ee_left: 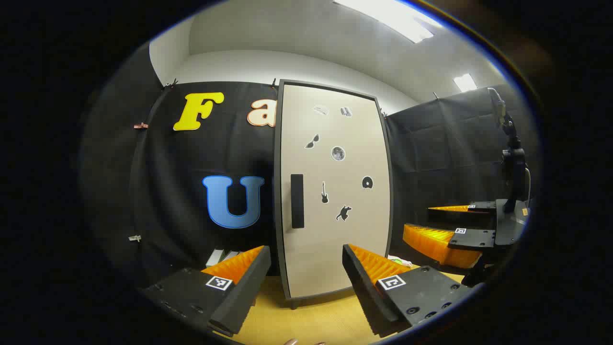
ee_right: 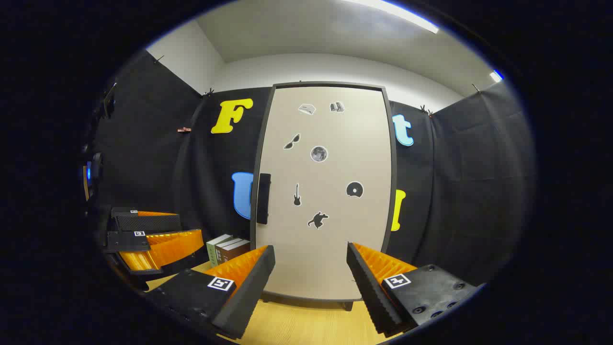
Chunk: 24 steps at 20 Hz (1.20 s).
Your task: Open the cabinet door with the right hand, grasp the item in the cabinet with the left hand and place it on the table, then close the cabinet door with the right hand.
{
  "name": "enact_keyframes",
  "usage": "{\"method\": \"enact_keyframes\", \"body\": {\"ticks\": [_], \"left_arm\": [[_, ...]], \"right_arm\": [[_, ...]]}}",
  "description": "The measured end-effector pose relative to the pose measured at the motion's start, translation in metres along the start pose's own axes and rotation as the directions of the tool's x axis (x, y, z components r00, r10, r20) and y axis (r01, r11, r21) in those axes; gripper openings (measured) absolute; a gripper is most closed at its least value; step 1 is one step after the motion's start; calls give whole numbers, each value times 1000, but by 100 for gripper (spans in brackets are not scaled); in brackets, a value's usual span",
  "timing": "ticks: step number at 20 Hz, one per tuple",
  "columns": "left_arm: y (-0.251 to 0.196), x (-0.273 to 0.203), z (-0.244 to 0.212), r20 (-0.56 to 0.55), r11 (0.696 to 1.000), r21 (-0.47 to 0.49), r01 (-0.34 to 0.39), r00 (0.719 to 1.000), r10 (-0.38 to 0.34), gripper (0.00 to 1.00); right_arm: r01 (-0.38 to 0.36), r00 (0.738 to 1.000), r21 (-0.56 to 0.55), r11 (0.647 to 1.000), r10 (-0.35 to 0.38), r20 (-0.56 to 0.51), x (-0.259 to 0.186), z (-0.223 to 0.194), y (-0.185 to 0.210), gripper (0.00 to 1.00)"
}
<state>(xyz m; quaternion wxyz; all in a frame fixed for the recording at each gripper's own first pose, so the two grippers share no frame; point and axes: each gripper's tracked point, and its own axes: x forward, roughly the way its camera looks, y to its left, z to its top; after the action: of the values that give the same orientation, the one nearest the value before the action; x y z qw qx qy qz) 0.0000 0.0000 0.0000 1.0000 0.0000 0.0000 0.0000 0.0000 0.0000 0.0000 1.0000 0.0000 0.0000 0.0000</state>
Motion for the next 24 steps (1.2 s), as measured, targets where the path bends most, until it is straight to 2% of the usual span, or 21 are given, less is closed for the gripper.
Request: {"method": "enact_keyframes", "body": {"ticks": [15, 19, 24], "left_arm": [[-2, 6, -10, -21, 1000, 10, 18, 1000, -18, 95], [-1, 7, -9, -17, 1000, 10, 19, 1000, -19, 95], [1, 7, -9, -14, 1000, 8, 22, 1000, -21, 95]], "right_arm": [[5, 1000, 13, 1000, -5, -11, 3, -5, -4, 97], [34, 999, 0, 999, -34, -6, 4, -6, -11, 97], [54, 998, 34, 998, -55, 11, 6, -1, -17, 97]]}}
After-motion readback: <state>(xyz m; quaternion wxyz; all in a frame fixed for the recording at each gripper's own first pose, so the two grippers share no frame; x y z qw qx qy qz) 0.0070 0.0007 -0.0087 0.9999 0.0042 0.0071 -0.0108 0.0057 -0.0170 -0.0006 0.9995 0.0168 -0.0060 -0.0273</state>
